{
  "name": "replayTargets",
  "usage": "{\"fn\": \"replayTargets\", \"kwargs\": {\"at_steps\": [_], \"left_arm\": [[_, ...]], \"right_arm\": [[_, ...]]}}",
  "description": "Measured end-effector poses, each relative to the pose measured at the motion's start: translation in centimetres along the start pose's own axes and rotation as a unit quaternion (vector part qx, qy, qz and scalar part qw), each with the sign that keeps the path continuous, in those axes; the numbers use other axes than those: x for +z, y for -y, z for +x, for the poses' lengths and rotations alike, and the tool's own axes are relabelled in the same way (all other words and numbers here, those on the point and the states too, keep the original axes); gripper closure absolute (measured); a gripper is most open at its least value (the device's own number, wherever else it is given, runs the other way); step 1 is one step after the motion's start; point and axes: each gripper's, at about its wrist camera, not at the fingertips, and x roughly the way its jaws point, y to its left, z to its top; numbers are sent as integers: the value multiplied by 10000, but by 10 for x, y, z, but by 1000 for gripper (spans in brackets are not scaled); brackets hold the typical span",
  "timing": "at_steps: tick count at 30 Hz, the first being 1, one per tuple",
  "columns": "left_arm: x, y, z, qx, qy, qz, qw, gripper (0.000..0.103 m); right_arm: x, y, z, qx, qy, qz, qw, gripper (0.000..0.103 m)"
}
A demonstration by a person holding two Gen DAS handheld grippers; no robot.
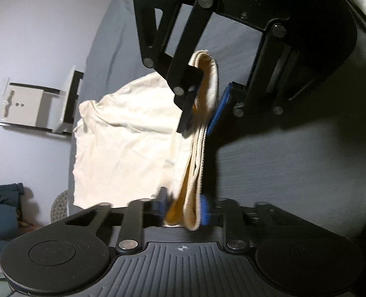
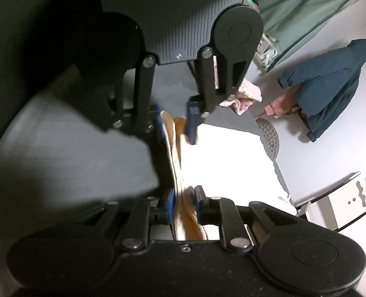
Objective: Fold clothes
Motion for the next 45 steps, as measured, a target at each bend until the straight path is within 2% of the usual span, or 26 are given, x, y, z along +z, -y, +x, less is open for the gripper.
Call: {"fn": "replayTargets", "kwargs": {"at_steps": [1,4,8,9,11,14,16,18,20,22,27,29,30,32,34,36,38,45], "left_arm": [[0,-3,3,4,-22,46,10000,91],[2,-4,5,187,-2,181,9997,96],[10,-20,12,310,85,289,9991,96],[13,-25,13,330,108,316,9989,96],[15,-25,16,329,81,458,9984,96],[16,-18,19,199,-77,682,9974,96],[16,-14,21,140,-171,735,9970,95],[18,-17,21,147,-214,689,9973,95],[20,-19,24,54,-320,648,9974,95],[22,-18,27,86,-390,743,9964,92],[26,-5,31,408,-489,1073,9922,91],[26,-3,30,456,-498,1061,9921,90],[27,-2,30,479,-502,1052,9920,89],[28,-4,32,558,-507,998,9921,80],[28,-1,31,789,-473,1084,9898,56],[28,3,30,1023,-400,1232,9863,38],[28,3,30,1070,-358,1300,9851,36],[34,-6,36,970,-402,1137,9879,36]], "right_arm": [[0,-1,-1,-4,-36,-14,10000,85],[-2,-1,-2,-47,-140,-2,9999,79],[-4,-1,0,-223,-152,34,9996,62],[-3,2,4,-249,-133,35,9996,62],[-1,8,2,-22,12,351,9994,62],[1,32,-9,588,451,1069,9915,63],[-2,44,-15,679,642,1219,9881,63],[-7,49,-14,657,619,1298,9874,63],[-15,38,-21,626,415,1265,9891,63],[-16,36,-22,615,392,1225,9898,63],[-18,31,-26,587,336,1126,9913,63],[-20,29,-27,576,314,1087,9919,63],[-20,28,-28,571,302,1067,9922,63],[-18,27,-27,534,344,1051,9924,64],[-14,28,-24,470,452,1060,9922,64],[-10,29,-20,407,560,1068,9919,64],[-5,26,-14,387,577,995,9926,68],[8,9,6,428,491,745,9951,68]]}}
